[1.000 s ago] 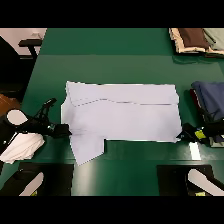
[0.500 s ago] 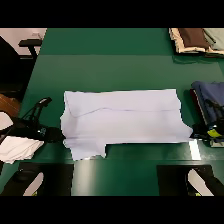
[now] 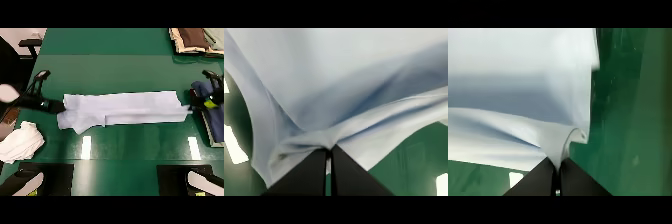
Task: Fold the shirts.
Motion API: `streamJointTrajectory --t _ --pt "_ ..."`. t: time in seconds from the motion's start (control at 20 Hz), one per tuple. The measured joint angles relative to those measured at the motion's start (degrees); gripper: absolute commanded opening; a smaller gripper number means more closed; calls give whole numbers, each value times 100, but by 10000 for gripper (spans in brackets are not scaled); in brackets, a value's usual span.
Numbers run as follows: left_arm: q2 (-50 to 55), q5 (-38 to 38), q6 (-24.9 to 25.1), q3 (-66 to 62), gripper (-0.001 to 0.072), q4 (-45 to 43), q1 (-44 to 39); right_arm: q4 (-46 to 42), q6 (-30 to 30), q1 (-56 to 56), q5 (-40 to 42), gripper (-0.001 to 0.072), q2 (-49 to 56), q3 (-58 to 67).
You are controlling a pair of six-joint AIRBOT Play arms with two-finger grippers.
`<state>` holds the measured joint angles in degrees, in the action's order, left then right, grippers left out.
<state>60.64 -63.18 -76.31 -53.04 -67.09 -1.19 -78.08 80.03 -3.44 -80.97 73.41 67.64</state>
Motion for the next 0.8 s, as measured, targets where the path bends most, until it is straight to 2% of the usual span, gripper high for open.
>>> streamJointTrajectory --t 0.1,0.15,0.2,0.25,0.3,0.45,0.55,0.65,0.8 --pt "699 343 76 -422 48 -33 0 256 33 63 92 17 669 553" --pt "1003 450 105 -610 344 -48 2 400 39 70 146 32 946 787" --pt "1270 542 125 -798 583 -68 7 509 44 87 179 198 1198 1005" --pt "1482 599 122 -957 527 -59 13 664 44 90 192 361 1438 1233" --pt "1620 616 120 -1093 481 -44 11 815 44 76 199 427 1615 1425" --pt "1832 546 101 -1532 479 -17 9 1274 -96 -118 140 537 1934 1867" --pt "1875 330 87 -1790 476 15 7 1453 -214 -352 -59 538 1963 1910" --pt "1888 188 76 -1926 33 146 4 1552 -273 -664 -138 538 1947 1738" --pt "1902 87 101 -2013 28 516 -33 1641 -372 -1106 -227 538 1989 1255"
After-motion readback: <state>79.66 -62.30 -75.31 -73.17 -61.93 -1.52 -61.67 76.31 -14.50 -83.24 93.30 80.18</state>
